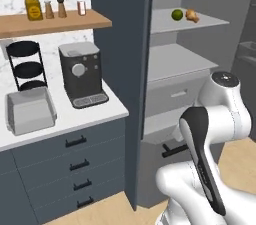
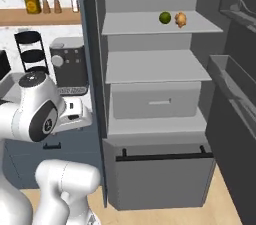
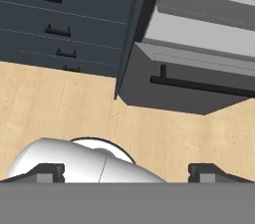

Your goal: Place one lime and one chicken drumstick in each tupperware on the nearby counter, to pack two identical lunches.

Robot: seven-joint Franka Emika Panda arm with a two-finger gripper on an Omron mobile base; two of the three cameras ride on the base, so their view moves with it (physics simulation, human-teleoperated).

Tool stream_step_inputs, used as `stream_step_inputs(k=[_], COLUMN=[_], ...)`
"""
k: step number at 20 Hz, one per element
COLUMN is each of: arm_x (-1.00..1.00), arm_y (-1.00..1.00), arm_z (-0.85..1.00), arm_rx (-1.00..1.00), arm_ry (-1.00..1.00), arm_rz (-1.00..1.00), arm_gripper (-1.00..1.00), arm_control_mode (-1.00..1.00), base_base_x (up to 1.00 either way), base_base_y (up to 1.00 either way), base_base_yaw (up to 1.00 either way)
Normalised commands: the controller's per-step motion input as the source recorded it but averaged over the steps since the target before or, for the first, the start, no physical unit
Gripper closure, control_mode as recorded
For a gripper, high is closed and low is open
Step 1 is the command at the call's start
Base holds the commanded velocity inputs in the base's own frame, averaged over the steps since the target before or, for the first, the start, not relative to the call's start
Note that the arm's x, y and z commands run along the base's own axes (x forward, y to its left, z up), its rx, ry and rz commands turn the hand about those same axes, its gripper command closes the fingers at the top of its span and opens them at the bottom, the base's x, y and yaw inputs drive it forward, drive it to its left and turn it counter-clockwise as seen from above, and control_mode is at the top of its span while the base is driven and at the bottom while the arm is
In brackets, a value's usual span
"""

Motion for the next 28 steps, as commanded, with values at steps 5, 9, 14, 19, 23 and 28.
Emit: stream_step_inputs(k=[5, 9, 14, 19, 23, 28], arm_x=[0.00, 0.00, 0.00, 0.00, 0.00, 0.00], arm_y=[0.00, 0.00, 0.00, 0.00, 0.00, 0.00], arm_z=[0.00, 0.00, 0.00, 0.00, 0.00, 0.00], arm_rx=[0.00, 0.00, 0.00, 0.00, 0.00, 0.00], arm_ry=[0.00, 0.00, 0.00, 0.00, 0.00, 0.00], arm_rz=[0.00, 0.00, 0.00, 0.00, 0.00, 0.00], arm_gripper=[-1.00, -1.00, -1.00, -1.00, -1.00, -1.00], arm_control_mode=[1.00, 1.00, 1.00, 1.00, 1.00, 1.00], base_base_x=[0.06, 0.09, 0.18, 0.31, 0.33, 0.35], base_base_y=[-0.58, -0.69, -0.68, -0.35, -0.04, -0.12], base_base_yaw=[0.25, 0.28, 0.27, 0.07, -0.14, -0.22])
